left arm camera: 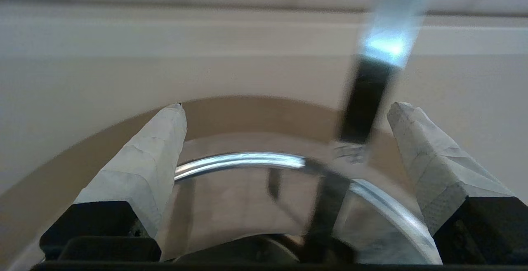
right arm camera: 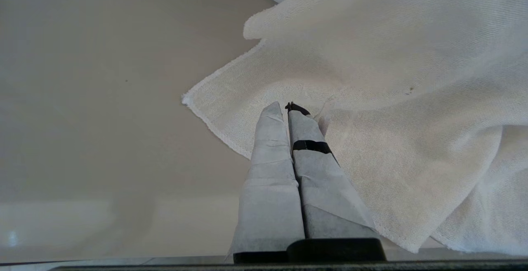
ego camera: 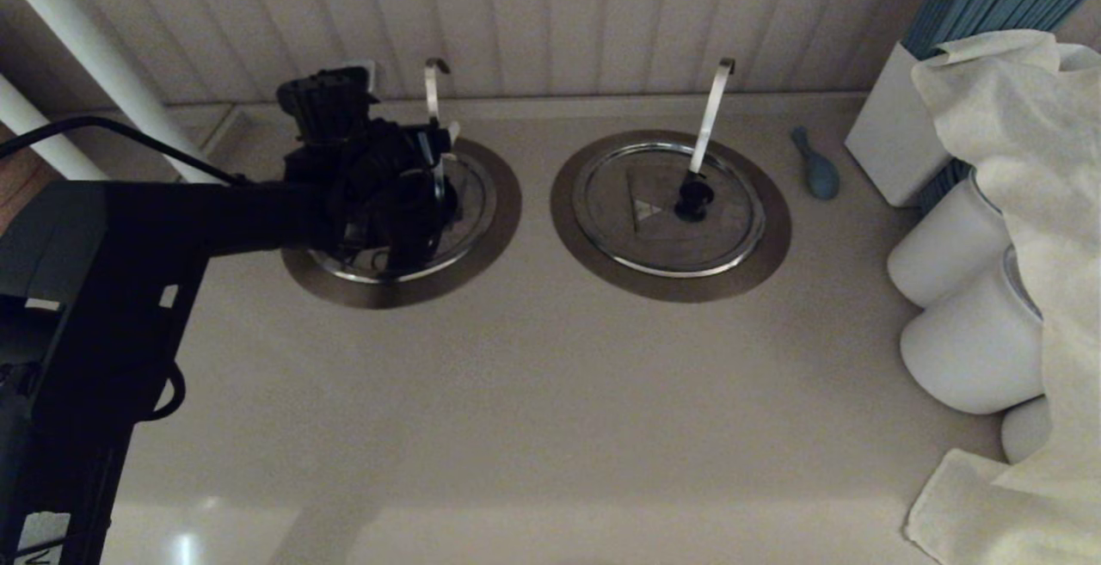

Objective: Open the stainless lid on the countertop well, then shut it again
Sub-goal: Stir with a spoon

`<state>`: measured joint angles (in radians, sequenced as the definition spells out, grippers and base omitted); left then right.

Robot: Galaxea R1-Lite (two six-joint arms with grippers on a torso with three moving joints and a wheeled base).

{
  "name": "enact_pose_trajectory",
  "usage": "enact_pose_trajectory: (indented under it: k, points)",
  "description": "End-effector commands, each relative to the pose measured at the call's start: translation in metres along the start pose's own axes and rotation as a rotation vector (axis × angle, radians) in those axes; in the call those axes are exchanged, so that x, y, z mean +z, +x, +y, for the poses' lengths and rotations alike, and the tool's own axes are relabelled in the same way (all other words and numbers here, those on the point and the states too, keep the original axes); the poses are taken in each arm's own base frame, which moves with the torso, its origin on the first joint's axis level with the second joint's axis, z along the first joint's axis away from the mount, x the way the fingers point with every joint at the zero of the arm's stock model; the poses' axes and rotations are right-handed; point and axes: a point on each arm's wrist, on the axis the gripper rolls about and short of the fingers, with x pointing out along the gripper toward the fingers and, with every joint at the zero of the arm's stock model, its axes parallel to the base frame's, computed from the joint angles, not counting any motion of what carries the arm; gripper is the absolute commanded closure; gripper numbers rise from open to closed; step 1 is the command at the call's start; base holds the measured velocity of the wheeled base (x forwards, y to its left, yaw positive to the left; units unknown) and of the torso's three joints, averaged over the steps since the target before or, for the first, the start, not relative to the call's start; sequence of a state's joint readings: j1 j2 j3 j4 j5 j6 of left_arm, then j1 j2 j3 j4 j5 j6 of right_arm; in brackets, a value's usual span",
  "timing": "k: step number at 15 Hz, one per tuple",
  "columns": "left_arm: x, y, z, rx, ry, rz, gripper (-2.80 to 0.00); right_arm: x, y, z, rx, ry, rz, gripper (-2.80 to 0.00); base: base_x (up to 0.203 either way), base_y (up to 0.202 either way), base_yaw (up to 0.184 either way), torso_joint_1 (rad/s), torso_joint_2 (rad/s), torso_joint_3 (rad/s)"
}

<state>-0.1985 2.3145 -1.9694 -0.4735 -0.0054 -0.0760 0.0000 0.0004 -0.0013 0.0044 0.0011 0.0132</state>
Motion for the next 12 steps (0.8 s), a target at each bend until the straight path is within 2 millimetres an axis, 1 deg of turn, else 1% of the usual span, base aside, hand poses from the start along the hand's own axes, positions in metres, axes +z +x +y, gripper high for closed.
enact_pose_trajectory:
  k: [1,4,7,8,12]
  points:
    - [-0.013,0.005,-0.002,-0.008,-0.004,0.004,-2.8,0.0,0.0,0.0,0.0,0.001,0.001,0.0,0.0,0.0,0.0,0.0,0.0,0.0]
    - [-0.024,0.01,-0.002,-0.015,-0.005,-0.01,-2.8,0.0,0.0,0.0,0.0,0.001,-0.001,0.0,0.0,0.0,0.0,0.0,0.0,0.0]
    - [-0.027,0.012,-0.002,-0.018,-0.011,-0.033,-2.8,0.0,0.0,0.0,0.0,0.001,0.0,0.0,0.0,0.0,0.0,0.0,0.0,0.0]
    - [-0.027,0.012,-0.002,-0.018,-0.011,-0.034,0.0,0.0,0.0,0.0,0.0,0.001,0.001,0.0,0.0,0.0,0.0,0.0,0.0,0.0]
    - [-0.026,0.012,-0.002,-0.017,-0.018,-0.039,0.0,0.0,0.0,0.0,0.0,0.001,0.0,0.0,0.0,0.0,0.0,0.0,0.0,0.0]
